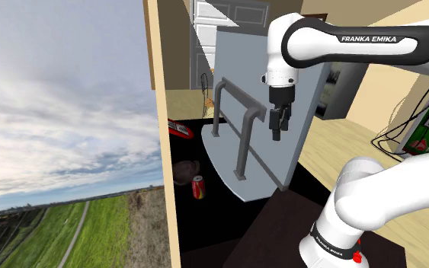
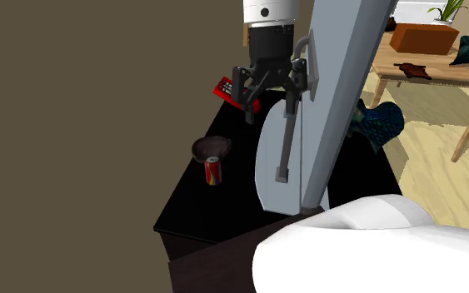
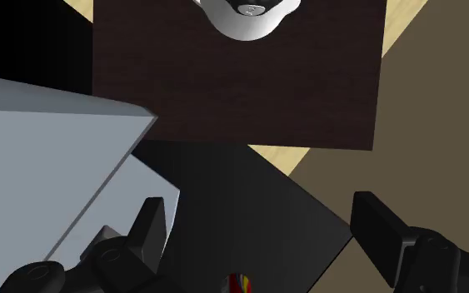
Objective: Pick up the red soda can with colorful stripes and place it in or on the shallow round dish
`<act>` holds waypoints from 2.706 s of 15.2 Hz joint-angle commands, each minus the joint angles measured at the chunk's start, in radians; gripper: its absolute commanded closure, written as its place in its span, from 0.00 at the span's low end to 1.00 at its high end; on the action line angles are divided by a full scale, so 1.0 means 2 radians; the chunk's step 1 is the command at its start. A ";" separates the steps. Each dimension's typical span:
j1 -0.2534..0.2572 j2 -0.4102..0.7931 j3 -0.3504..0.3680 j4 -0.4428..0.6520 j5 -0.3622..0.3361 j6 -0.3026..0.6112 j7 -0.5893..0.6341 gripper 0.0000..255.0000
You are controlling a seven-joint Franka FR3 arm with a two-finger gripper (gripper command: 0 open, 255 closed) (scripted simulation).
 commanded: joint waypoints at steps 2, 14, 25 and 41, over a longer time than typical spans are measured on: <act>0.001 0.012 0.001 -0.006 0.001 0.018 0.002 0.00; 0.011 0.203 0.007 -0.016 0.014 0.224 0.017 0.00; 0.018 0.417 0.013 0.067 0.026 0.361 0.024 0.00; 0.022 0.683 0.018 0.259 0.034 0.441 0.032 0.00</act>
